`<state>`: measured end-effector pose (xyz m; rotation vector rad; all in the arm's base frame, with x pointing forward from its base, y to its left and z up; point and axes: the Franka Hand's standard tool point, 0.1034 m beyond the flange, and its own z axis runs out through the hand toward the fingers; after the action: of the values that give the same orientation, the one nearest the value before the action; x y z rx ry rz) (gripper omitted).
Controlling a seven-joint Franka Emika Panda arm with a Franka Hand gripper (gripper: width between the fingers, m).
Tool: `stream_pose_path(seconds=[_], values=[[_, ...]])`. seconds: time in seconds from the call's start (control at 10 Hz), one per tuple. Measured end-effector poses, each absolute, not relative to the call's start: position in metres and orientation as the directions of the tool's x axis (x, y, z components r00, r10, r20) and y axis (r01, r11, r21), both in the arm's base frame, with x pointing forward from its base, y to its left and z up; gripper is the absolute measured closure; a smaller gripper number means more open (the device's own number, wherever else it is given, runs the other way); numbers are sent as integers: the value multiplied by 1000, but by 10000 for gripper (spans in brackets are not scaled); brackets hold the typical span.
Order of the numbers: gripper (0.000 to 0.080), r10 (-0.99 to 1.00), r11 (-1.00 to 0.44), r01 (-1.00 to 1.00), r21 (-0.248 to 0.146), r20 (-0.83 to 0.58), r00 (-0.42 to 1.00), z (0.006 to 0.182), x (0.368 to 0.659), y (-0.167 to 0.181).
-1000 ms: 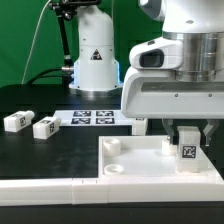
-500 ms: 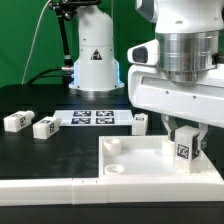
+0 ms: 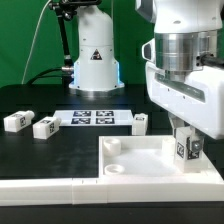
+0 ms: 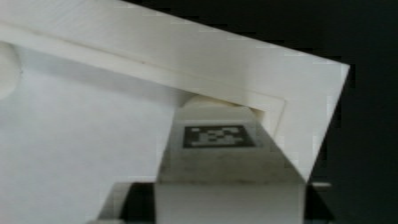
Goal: Assemble one leg
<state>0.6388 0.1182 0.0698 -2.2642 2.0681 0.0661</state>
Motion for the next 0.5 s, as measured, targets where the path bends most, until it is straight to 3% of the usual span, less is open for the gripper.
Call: stream_pose_path(seconds=[0.4, 0.5], values=[[508, -991, 93, -996, -10, -98, -92, 70, 639, 117], [399, -992, 76, -997, -10, -97, -75, 70, 639, 117]])
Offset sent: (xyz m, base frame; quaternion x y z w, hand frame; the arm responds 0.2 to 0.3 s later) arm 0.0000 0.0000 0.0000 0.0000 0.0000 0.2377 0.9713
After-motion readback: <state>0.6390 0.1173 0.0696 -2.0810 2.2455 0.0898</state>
